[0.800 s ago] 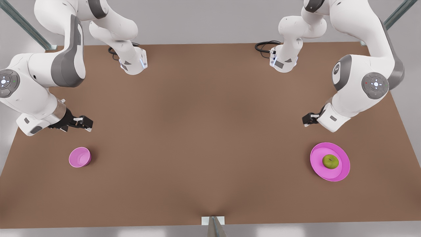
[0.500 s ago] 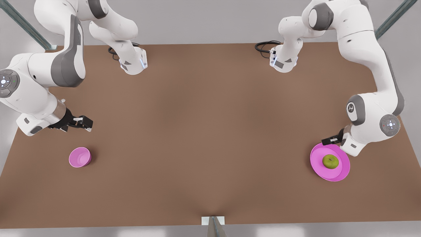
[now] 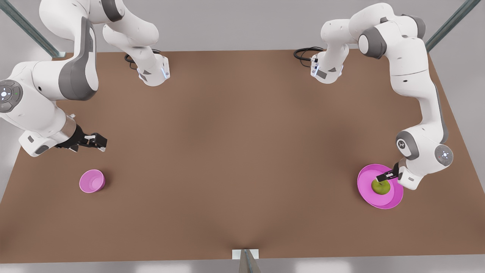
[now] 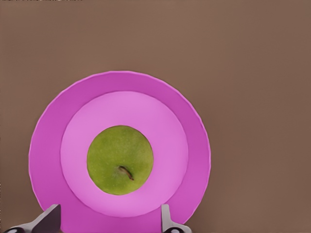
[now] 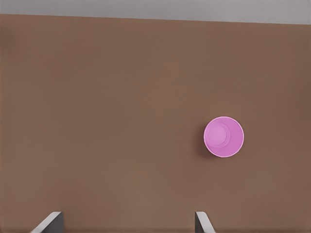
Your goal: Use the left arm to pick up the apple from the plate, transfer it to the gripper of the right arm, and then use the right arm to place it into the bowl
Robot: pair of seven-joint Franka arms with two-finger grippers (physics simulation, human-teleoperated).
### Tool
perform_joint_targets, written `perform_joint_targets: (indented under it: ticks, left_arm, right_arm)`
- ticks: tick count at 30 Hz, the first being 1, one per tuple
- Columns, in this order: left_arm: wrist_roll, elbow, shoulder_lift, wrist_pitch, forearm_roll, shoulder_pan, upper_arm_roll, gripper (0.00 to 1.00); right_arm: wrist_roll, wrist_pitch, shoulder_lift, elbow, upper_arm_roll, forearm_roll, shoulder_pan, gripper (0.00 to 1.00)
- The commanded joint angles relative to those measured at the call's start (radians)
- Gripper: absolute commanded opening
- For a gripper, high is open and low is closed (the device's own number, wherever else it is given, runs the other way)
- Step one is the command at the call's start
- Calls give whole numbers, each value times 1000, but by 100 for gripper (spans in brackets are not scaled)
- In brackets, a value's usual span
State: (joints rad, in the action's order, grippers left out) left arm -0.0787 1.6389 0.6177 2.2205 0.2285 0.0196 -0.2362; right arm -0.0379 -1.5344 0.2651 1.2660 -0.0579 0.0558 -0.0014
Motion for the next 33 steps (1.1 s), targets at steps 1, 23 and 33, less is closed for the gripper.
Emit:
perform_joint_targets:
  ticks: [1,23,33]
  left_arm:
    - [-217,-1,5,42,3,0,-2,100]
    - [-216,-36,154,228,51,0,6,100]
    - [-214,-42,182,268,51,0,8,100]
  right_arm:
    - [4,0,-1,-1,1,-1,0,100]
    - [16,0,0,1,1,-1,-2,100]
    - [16,0,0,1,3,-1,-2,100]
